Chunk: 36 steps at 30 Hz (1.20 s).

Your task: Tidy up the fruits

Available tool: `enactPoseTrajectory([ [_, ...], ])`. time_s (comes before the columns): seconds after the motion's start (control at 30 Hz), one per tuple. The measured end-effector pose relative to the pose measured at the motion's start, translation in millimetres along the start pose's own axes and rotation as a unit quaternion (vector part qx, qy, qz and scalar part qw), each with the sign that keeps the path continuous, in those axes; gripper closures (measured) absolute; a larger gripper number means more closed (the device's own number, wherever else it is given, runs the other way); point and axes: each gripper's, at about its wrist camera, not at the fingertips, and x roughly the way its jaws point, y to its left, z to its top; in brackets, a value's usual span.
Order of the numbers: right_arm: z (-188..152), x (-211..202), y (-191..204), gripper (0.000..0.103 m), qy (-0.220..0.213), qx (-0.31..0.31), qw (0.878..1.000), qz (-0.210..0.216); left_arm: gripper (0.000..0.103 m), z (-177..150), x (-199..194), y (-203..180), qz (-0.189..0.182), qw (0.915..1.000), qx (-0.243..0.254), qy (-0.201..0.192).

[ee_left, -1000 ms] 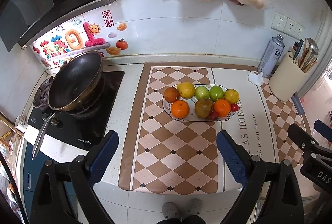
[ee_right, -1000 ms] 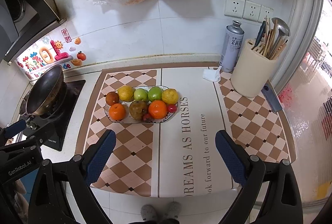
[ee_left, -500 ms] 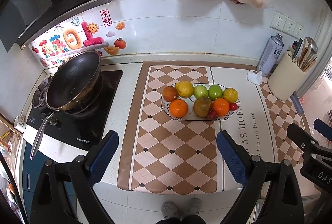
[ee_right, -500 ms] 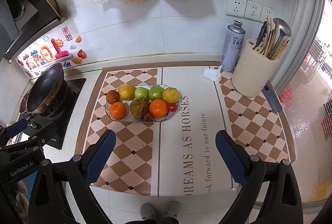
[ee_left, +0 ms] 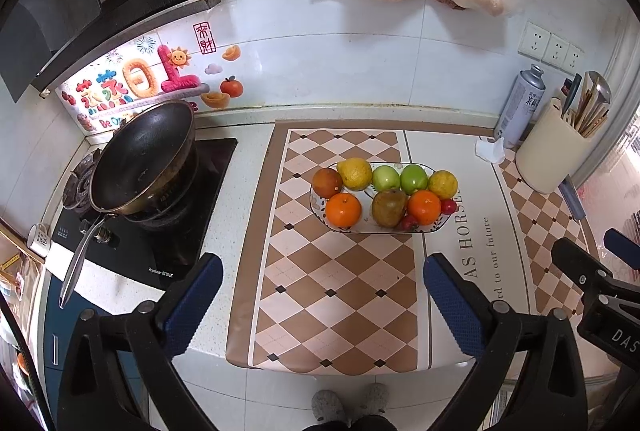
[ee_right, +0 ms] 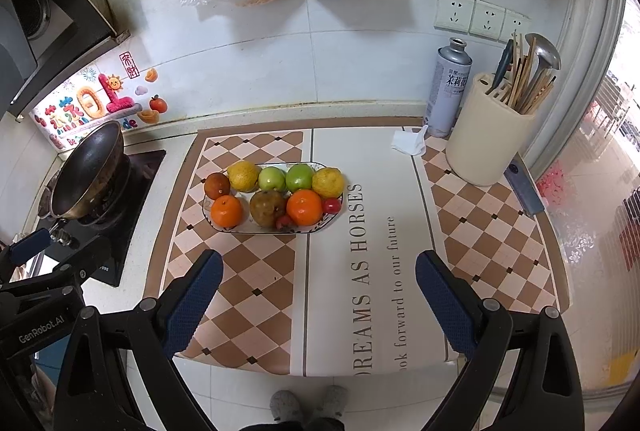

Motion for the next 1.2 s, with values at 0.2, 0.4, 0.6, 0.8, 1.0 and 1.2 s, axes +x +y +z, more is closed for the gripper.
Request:
enactPoseTrajectory([
  [0.2, 0.1, -0.4, -0.3, 0.004, 0.000, 0.000, 1.000, 0.001, 0.000, -1.1, -2.1, 0.5, -0.002, 1.0000, 0.000, 0.002],
  [0.4, 0.5, -1.5, -1.1, 0.004, 0.001, 0.000, 1.000, 0.001, 0.000, -1.3, -2.3, 0.0, -0.001, 1.0000, 0.000, 0.002],
  [0.6, 0.7, -1.6, -0.9, 0.004, 0.000, 0.000, 1.000, 0.001, 0.000, -1.8, -5.3, -0.6, -0.003, 1.0000, 0.000, 0.000],
  [0.8, 0.3, -4.1, -3.7, 0.004, 0.000, -0.001, 1.000, 0.001, 0.000, -2.2, -10.0, -2.6, -0.004, 1.0000, 0.000, -0.002],
  [1.0, 0.3, -4.3, -4.1, 0.004, 0.001, -0.001, 1.000, 0.002, 0.000, -1.8, -14.8, -5.0, -0.004, 1.0000, -0.001, -0.005],
  [1.2, -0.3, -5.4, -4.3, 0.004, -0.001, -0.001, 1.000, 0.001, 0.000, -3.0, -19.0, -6.0, -0.005, 0.9999, -0.002, -0.011],
])
